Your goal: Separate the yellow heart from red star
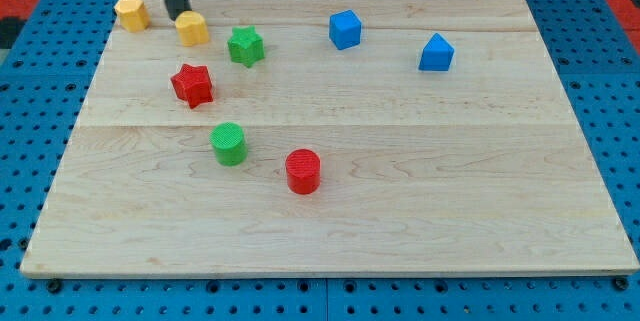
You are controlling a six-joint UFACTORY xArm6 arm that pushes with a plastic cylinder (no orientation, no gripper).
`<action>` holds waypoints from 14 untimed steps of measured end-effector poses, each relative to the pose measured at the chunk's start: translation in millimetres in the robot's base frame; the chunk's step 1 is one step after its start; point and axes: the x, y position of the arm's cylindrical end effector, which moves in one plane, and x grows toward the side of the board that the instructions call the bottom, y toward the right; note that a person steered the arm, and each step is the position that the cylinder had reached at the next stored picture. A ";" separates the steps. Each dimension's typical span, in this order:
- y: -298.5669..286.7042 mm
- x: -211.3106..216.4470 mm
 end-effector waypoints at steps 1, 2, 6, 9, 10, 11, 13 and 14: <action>10.5 56.1; 14.1 67.1; 65.5 131.3; 187.7 188.2; 202.8 210.5; 236.2 180.6; 255.8 149.8; 258.7 114.1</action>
